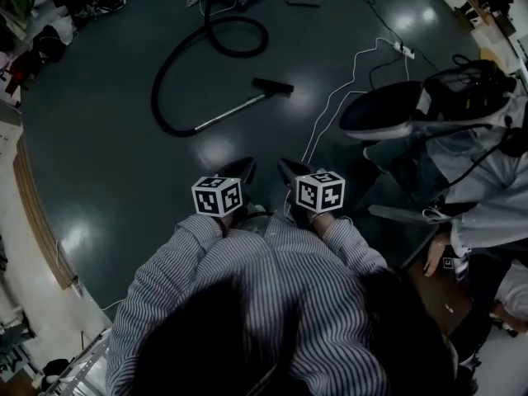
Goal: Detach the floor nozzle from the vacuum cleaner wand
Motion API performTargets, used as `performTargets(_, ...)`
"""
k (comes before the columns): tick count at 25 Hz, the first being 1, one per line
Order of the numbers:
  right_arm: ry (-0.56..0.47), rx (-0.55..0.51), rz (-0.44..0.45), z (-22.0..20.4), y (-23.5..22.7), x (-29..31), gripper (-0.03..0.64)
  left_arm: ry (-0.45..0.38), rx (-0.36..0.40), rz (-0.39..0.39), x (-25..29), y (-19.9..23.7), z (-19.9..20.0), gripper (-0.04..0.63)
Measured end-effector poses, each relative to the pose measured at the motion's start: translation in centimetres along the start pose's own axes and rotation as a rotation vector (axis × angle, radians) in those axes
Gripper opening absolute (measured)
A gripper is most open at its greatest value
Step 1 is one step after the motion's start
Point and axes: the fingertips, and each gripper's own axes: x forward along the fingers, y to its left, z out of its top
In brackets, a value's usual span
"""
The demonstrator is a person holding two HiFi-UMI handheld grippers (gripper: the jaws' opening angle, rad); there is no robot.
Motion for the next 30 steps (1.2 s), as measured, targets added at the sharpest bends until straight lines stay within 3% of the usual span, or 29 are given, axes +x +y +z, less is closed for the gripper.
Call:
performTargets(5,0.033,0.045,0.004,-0.3,-1.8,1.3,0.002,-0.027,-0.071,0.052,0.8,2.5,0.7,0.003)
performTargets(11,0.088,0.061,-0.007,1.3,-3.0,5.5,0.002,0.036,-0.091,0.03,3.8,5.6,1.9,0.003)
performTargets(22,0.008,0.152,-0.093,14.6,-4.5,16.3,0.002,0.062,-0.086,0.026,8.6,17.2,17.2,0.003)
performTargets(28,-0.007,0.176,-0.121,17.8,-5.0,20.8,0.002,0.158,-0.083,0.02,12.7,21.6,19.5,0.003)
performTargets(30,-0.001,0.191,-0.12,18.0,-5.4,21.4,0.002,0.199,-0.114,0.001,14.0,21.7,19.0,0.003)
